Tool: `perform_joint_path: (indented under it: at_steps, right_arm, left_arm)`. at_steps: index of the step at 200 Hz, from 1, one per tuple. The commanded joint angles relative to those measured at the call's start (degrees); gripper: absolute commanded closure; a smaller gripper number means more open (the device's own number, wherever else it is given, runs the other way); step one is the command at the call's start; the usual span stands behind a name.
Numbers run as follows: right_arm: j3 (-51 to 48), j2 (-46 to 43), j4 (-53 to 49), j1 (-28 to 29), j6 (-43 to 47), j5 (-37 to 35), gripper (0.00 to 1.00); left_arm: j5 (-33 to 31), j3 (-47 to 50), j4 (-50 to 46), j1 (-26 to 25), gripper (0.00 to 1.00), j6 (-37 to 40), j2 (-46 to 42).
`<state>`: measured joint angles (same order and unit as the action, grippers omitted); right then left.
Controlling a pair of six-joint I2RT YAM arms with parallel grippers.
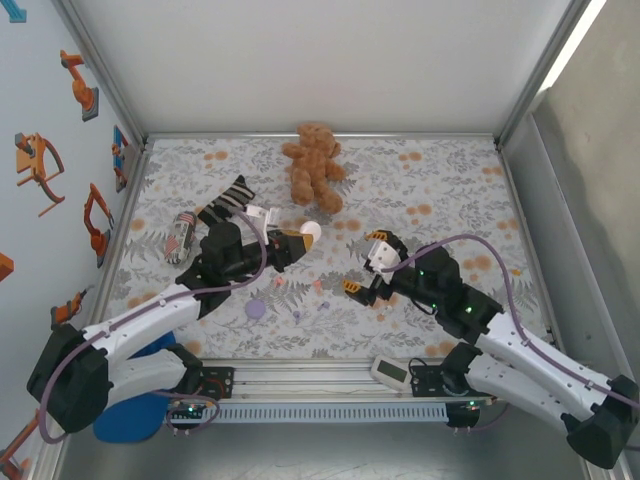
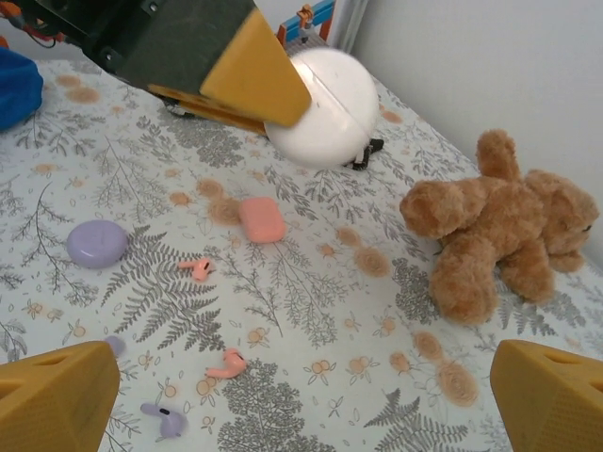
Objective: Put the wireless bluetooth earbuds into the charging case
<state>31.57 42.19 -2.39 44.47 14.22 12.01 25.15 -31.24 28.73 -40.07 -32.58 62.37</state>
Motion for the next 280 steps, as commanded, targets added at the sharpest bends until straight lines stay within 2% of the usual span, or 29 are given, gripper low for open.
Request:
perform_joint_path:
  at_steps: [1,33,75,121,159,184,280]
  right_arm:
    - [-2.5,-0.8,9.1,-3.9,-9.4,7.7,0.01]
    - [-5.9,0.4,21.7,-9.8,-19.3,17.5,0.01]
    - [-1.6,4.4,22.7,-9.8,-22.7,25.8,0.01]
    - [5.0,11.4,25.5,-9.4,-25.5,32.6,0.01]
    - [7.8,15.3,26.2,-8.3,-25.3,32.9,0.01]
    - [8.1,16.4,26.6,-8.1,-25.1,31.9,0.01]
    - [9.9,18.4,24.9,-8.0,-25.3,26.7,0.1]
  left_arm:
    - [1.8,1.5,8.2,0.6,0.99,6.7,-3.0]
    - [4.6,4.2,11.7,0.6,1.0,11.7,-5.7]
    - [8.1,6.1,15.0,0.3,1.0,15.6,-8.4]
    - [11.8,5.1,14.0,-1.7,1.0,24.2,-8.1]
    - [12.8,2.5,9.0,-3.6,1.0,30.3,-7.3]
    - [13.1,2.0,8.7,-4.1,1.0,31.2,-6.6]
    - [13.0,0.8,6.5,-4.8,1.0,32.7,-6.2]
